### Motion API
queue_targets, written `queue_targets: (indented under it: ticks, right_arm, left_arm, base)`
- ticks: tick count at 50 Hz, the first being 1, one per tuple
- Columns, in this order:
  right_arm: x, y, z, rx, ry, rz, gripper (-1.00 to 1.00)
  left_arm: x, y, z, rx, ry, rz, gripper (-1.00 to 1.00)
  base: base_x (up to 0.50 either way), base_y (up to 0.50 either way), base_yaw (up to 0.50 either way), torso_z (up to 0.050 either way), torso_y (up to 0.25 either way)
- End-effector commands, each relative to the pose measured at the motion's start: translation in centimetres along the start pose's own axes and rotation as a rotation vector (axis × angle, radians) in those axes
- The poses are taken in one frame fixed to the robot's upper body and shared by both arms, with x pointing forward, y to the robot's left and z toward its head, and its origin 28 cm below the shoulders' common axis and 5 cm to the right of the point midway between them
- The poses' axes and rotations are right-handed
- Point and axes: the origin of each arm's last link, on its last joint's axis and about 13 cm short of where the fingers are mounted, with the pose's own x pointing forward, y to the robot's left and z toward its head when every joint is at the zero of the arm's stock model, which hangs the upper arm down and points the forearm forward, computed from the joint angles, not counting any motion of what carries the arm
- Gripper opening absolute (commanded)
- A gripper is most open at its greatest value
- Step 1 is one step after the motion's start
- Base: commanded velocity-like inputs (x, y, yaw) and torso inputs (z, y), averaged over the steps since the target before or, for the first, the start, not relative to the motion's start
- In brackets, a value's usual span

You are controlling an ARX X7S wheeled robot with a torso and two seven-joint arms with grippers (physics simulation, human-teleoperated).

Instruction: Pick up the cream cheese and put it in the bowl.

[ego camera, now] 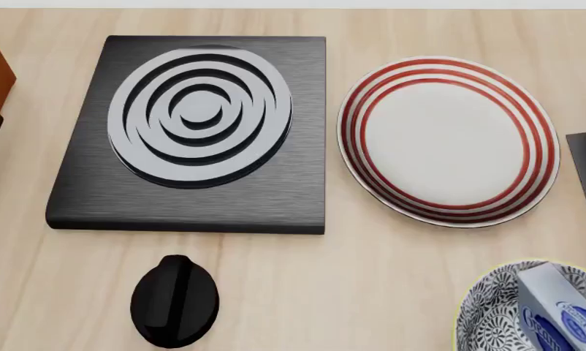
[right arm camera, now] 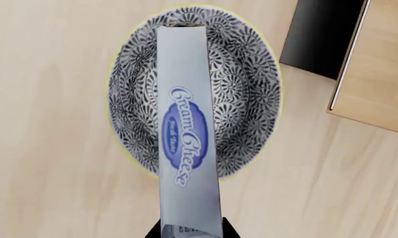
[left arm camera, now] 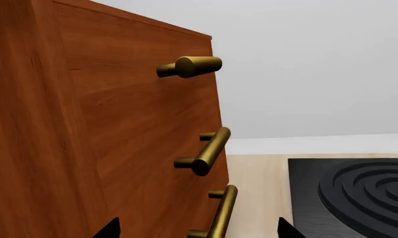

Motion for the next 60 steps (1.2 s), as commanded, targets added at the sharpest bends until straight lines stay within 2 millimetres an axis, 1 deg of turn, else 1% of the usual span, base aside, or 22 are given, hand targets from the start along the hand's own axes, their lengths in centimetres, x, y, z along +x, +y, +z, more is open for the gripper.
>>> queue_targets:
  ticks: [1,15,38,46,60]
  right_arm:
    - [0.2,-0.2,0.9,-0.012,0.001,-0.017,-1.00]
    - [0.6,-0.2,2.0,-0.022,0.022,-0.024,-1.00]
    - [2.3,0.0,2.3,-0.032,0.085,-0.017,-1.00]
    - [2.6,-0.1,2.7,-0.033,0.092,-0.018,-1.00]
    - [3.9,-0.3,3.2,-0.039,0.122,-0.008,-1.00]
  left_arm:
    - [0.0,0.0,0.0,-0.003,-0.001,-0.001,1.00]
    - [0.0,0.0,0.1,-0.006,-0.004,-0.006,1.00]
    - [-0.1,0.0,0.0,-0.012,-0.008,-0.002,1.00]
    - [-0.1,0.0,-0.1,-0.012,-0.007,-0.003,1.00]
    - [-0.1,0.0,-0.1,-0.012,-0.006,-0.004,1.00]
  base:
    - [0.00,0.00,0.00,0.000,0.000]
    - [0.00,0.00,0.00,0.000,0.001]
    - [0.00,0.00,0.00,0.000,0.000]
    - [0.00,0.00,0.00,0.000,0.000]
    - [0.00,0.00,0.00,0.000,0.001]
